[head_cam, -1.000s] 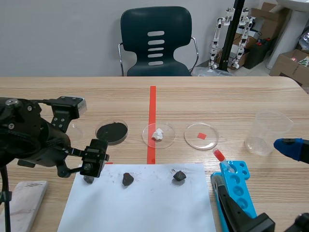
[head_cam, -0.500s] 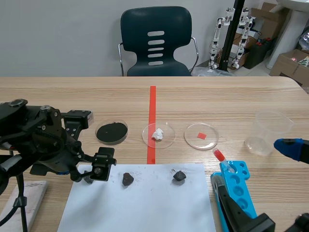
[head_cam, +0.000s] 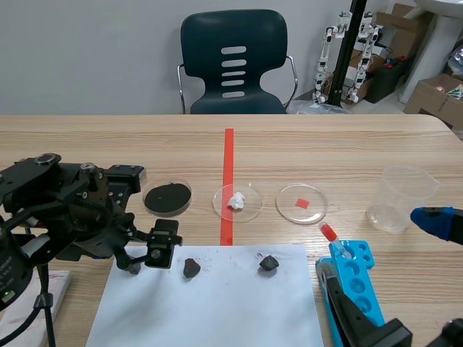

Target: Pick up the left mineral with the left hand

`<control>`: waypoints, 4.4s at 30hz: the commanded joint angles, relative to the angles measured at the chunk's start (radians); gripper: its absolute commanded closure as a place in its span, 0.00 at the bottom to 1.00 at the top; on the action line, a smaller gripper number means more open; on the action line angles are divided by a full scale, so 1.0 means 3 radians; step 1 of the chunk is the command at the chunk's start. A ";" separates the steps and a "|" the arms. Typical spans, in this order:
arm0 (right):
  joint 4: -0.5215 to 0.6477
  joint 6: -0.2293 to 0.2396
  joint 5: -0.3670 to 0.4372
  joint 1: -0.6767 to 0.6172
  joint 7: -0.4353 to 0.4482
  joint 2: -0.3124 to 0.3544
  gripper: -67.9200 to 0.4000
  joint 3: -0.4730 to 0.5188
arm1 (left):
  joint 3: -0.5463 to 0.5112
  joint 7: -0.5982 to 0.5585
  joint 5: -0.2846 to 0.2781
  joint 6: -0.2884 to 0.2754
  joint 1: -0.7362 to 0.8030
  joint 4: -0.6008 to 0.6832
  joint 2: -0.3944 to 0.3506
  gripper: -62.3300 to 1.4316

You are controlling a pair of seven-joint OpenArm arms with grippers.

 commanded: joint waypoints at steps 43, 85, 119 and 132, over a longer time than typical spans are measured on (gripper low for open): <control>0.0018 0.0000 0.0022 0.0029 0.0050 0.0025 0.00 0.0005 | -0.0011 -0.0070 0.0046 0.0018 -0.0027 -0.0195 0.0015 0.87; 0.0018 0.0000 0.0022 0.0029 0.0050 0.0025 0.00 0.0005 | -0.0855 -0.3877 0.0086 -0.1171 0.2594 0.2005 -0.1339 0.87; 0.0018 0.0000 0.0022 0.0029 0.0050 0.0025 0.00 0.0005 | -0.1466 -0.4946 0.0884 -0.1394 0.3704 0.2007 -0.1378 0.87; 0.0018 0.0000 0.0022 0.0029 0.0050 0.0025 0.00 0.0005 | -0.1466 -0.4946 0.0884 -0.1394 0.3704 0.2007 -0.1378 0.87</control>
